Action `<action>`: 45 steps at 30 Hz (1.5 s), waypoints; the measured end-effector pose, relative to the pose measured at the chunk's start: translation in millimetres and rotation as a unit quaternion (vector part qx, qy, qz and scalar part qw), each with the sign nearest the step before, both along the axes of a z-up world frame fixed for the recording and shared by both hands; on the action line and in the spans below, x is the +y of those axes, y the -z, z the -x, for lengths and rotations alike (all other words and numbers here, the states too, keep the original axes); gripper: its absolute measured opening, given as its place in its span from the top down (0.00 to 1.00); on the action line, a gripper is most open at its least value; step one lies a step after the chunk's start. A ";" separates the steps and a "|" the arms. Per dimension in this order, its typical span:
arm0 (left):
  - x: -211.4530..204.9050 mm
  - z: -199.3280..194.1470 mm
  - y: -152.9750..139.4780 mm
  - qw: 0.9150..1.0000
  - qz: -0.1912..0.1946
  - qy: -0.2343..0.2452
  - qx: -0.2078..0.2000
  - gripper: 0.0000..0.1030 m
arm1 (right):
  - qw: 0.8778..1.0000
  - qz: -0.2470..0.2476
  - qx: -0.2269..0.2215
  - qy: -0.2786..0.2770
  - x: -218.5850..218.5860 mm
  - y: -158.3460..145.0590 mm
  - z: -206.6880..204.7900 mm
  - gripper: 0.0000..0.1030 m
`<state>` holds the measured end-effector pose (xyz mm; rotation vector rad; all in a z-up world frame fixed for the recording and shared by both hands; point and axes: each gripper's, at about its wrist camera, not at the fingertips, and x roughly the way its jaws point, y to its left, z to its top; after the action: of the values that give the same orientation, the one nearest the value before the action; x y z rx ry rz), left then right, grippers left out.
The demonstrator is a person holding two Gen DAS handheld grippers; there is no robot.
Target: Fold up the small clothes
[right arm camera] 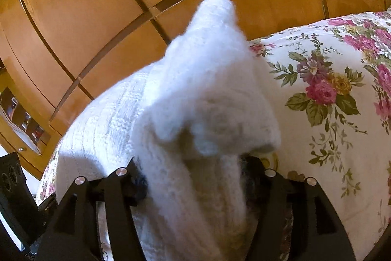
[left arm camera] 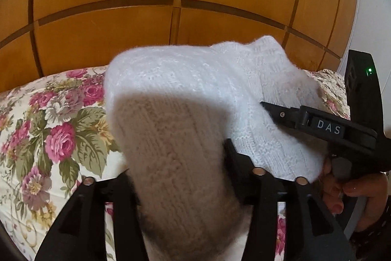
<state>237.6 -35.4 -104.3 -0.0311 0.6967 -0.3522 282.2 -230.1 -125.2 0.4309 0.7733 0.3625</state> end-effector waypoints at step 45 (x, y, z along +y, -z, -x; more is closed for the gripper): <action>34.2 172.0 -58.2 0.972 -0.058 -0.216 -0.069 0.04 | 0.961 0.204 -0.140 0.124 25.1 -74.2 205.0 0.02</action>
<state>65.6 -1.2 -46.1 -0.0454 0.5527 0.1044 77.2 -205.0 -51.0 0.0795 0.4913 0.0212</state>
